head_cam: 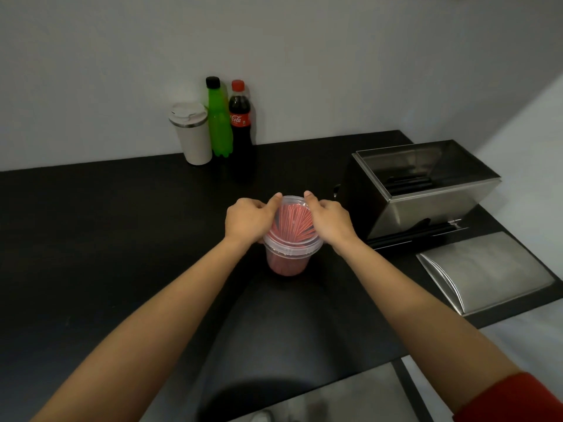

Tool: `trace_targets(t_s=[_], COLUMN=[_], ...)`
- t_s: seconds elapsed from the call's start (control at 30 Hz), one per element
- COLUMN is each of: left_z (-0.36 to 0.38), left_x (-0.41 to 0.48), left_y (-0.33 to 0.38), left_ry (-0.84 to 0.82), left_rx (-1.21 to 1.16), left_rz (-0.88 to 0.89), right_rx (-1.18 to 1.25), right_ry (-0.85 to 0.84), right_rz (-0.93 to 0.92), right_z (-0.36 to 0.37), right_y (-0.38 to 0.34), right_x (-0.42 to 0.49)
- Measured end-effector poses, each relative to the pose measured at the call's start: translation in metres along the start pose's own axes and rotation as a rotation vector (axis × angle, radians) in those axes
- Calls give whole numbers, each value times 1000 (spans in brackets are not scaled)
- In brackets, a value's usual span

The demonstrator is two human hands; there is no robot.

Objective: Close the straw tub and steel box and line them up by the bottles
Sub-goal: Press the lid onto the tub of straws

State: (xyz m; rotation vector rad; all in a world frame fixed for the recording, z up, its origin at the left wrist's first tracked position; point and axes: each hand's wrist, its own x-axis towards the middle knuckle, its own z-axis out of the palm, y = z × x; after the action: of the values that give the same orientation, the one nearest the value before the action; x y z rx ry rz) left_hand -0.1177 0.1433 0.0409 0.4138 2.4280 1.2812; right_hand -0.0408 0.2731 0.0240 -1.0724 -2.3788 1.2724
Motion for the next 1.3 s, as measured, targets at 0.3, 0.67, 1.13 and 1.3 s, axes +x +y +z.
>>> trace_targets(t_s=[0.3,0.67,1.13,1.3], left_z=[3,8,20,19], left_x=[1,-17,-30,-30], left_y=[-3,-8,-15,-13], left_ry=[27,38,195,187], left_rx=[3,0,61,30], left_rz=[22,15,198,175], right_rx=[-80,-125,-76,-10], right_ry=[42,95,142,112], right_rz=[43,32,-38,-8], right_z=[5,6,7,6], right_y=[1,-1,0,2], right_x=[4,2,-5,-1])
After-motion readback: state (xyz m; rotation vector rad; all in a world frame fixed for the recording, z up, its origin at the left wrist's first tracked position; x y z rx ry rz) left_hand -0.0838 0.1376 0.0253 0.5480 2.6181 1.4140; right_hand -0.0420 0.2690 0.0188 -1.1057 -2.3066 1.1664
